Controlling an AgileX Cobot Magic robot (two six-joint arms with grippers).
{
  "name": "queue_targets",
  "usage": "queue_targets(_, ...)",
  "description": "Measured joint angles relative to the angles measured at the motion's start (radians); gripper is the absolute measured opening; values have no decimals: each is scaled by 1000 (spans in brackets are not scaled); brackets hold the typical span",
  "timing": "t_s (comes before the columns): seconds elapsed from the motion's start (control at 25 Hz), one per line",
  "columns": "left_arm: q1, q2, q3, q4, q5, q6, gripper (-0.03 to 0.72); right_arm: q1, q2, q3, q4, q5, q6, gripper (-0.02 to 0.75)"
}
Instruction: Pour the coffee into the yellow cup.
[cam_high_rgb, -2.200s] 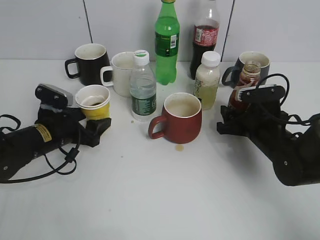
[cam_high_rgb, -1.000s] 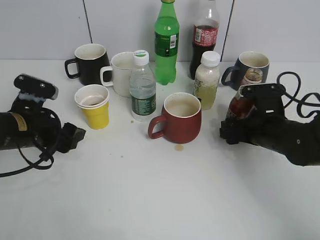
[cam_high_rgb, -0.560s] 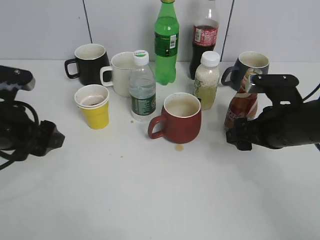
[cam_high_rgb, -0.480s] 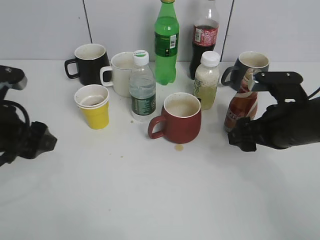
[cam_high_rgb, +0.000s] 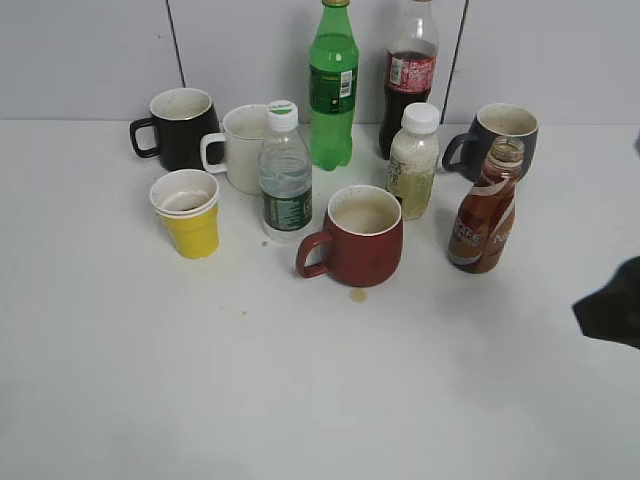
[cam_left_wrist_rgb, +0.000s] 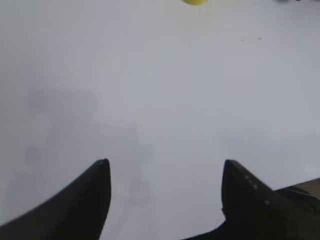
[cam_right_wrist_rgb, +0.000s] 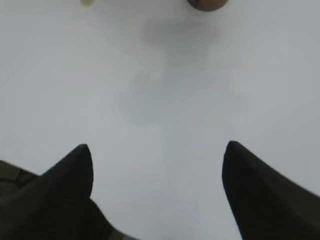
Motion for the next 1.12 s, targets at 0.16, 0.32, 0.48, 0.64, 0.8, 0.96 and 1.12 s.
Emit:
queue_targets(0.16,-1,-231,-1,-1,128,0,519,0,-251,-1,-19,195,1,580)
queue_targets(0.32,-1,-438,8,-1,212,0,514,0,-486,20,-68,297,1,575)
queue_targets(0.48,-1,-595,35,0,183,41,513,0,-725,67,-99,324,-2,575)
queue_targets(0.64,-1,-632,42,0,133,54,512,0,-900,117,-106,311,-3,575)
queue_targets(0.8,-1,-632,74,4,83,58,509,0,-983,124,-108,298,-3,574)
queue_targets(0.96,-1,-632,77,6,73,61,502,0,-991,127,-108,293,-3,574)
queue_targets(1.12,-1,-632,77,6,73,62,499,0,-991,127,-108,293,-3,574)
